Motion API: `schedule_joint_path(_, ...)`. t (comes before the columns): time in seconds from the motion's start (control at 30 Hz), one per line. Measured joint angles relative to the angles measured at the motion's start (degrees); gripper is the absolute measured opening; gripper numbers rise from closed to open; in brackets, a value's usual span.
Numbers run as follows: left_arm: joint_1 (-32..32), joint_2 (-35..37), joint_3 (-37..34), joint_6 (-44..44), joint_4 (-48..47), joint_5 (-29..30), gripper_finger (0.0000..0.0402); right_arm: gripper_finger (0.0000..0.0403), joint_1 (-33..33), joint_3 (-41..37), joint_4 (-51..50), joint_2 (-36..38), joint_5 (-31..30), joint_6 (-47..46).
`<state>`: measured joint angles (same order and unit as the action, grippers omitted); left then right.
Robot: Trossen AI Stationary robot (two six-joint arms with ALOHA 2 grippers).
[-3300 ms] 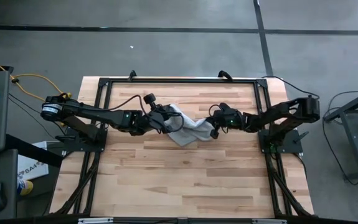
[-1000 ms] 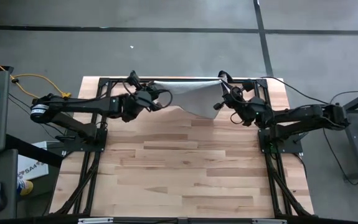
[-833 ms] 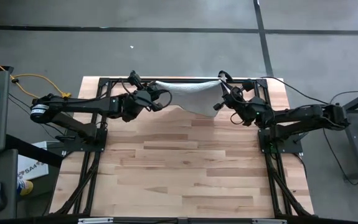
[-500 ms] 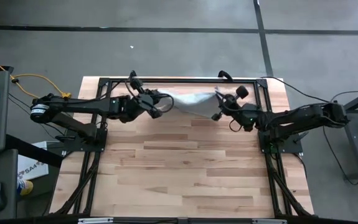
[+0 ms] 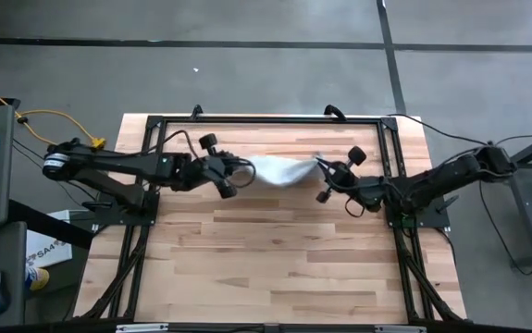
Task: Fold microfiber towels
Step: Fold the gray towel
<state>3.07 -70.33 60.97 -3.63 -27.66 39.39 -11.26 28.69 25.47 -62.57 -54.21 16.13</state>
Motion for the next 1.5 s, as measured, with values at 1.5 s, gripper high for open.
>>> schedule_joint_path(1.5,-1.86,1.67,0.00,-1.22,-5.33,-7.95,0.0000,0.0003,9.21,-0.02,-1.28,0.02,17.94,-9.41)
